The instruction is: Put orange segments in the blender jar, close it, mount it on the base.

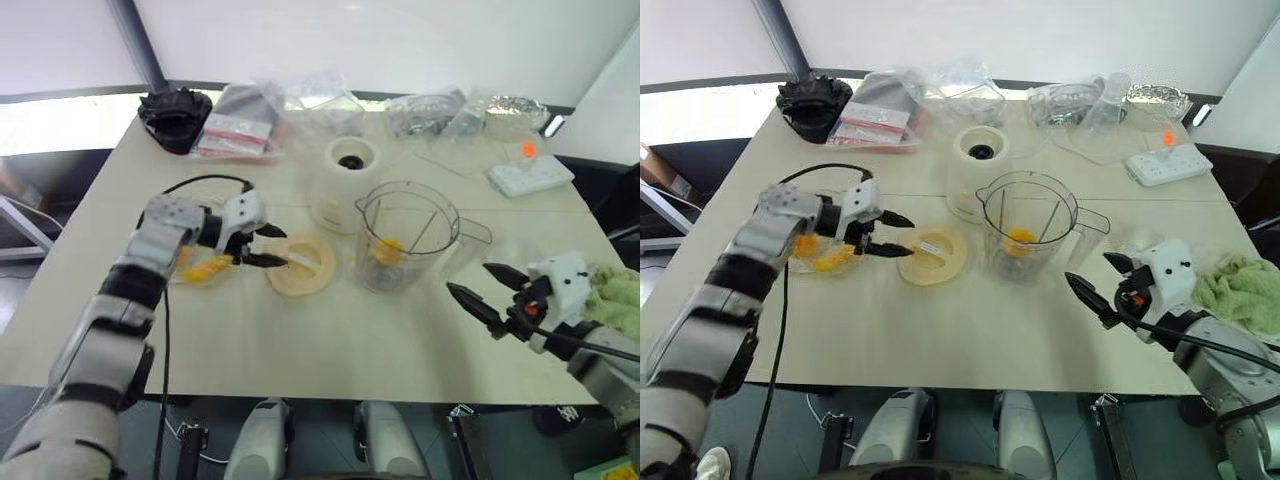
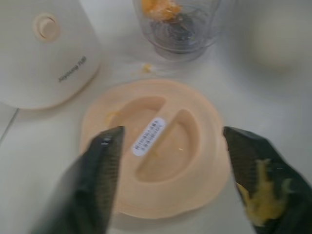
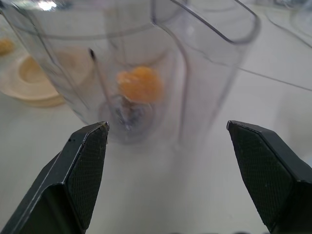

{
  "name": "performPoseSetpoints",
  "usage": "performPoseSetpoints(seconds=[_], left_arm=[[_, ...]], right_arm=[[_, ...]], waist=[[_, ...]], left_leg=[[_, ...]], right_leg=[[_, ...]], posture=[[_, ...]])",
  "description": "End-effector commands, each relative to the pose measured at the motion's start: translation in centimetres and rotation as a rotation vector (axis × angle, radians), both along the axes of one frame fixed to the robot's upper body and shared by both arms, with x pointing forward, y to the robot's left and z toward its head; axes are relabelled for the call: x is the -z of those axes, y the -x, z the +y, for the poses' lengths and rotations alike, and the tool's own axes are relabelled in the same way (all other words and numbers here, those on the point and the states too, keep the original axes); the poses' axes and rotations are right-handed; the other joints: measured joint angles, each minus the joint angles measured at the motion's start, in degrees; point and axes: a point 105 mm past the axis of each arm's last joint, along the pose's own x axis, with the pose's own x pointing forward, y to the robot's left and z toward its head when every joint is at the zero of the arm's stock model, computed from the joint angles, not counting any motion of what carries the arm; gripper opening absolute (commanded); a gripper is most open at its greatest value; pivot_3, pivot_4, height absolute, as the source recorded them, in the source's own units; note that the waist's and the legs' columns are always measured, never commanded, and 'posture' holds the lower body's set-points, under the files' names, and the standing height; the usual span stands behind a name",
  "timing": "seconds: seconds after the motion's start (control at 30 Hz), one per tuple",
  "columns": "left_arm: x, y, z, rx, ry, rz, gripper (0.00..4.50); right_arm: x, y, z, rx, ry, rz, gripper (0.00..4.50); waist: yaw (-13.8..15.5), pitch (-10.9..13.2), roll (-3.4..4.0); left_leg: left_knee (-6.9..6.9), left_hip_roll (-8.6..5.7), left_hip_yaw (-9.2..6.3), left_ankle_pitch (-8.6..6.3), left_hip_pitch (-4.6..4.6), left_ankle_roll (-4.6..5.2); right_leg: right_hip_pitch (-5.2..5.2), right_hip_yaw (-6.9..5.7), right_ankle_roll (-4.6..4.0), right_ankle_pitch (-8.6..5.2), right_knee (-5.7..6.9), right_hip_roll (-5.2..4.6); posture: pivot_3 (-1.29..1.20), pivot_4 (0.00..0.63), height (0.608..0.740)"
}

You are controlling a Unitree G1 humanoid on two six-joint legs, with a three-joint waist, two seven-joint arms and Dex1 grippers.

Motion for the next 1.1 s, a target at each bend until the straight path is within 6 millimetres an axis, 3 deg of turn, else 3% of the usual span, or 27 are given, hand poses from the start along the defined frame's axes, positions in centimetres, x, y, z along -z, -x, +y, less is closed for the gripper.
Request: performPoseSetpoints(seconds=[0.03, 0.3, 0.6, 0.87, 1.1], left_arm=[[0.9, -0.9, 0.0, 0.041, -0.107, -0.039, 2.73], [2.2, -0.8, -1.5, 0.197, -0.303, -0.035, 2.73], [2.9, -1.6, -2.8, 0.214, -0.418, -0.113, 2.73], [4.0, -2.3, -4.1, 0.145, -0.421, -0.144, 2.73], [6.2, -2.5, -4.7, 0.077, -0.473, -0.137, 2.73]], right_arm=[[-0.5, 0.5, 1.0, -0.019, 0.007, -0.027, 4.08], [-0.2, 1.1, 1.7, -0.006, -0.002, -0.028, 4.08], [0.0, 2.1, 2.0, 0.038, 0.006, -0.036, 4.08], [0.2, 2.6, 2.4, 0.043, 0.003, -0.026, 4.08], [0.1, 2.1, 2.5, 0.046, 0.015, -0.036, 4.08]], waist=[[0.01, 0.0, -0.01], [-0.01, 0.04, -0.1], [-0.1, 0.03, -0.11], [0.0, 0.02, -0.12], [0.07, -0.13, -0.13]], left_leg=[[-0.01, -0.02, 0.01, -0.03, -0.05, 0.06], [0.0, -0.19, 0.03, -0.14, -0.13, 0.24], [0.06, -0.14, -0.01, -0.14, -0.05, 0.24], [0.07, -0.14, -0.01, -0.14, -0.04, 0.24], [0.1, -0.15, -0.02, -0.14, 0.14, 0.24]], right_leg=[[0.01, -0.01, 0.03, -0.01, -0.09, -0.01], [-0.01, -0.02, 0.16, 0.0, -0.14, -0.06], [0.04, -0.02, 0.21, 0.04, -0.03, -0.03], [0.05, -0.02, 0.31, 0.09, -0.02, -0.03], [0.25, -0.02, 0.38, 0.13, -0.01, -0.03]], posture=[[0.0, 0.15, 0.74], [0.0, 0.15, 0.74], [0.0, 0.15, 0.74], [0.0, 0.15, 0.74], [0.0, 0.15, 0.74]])
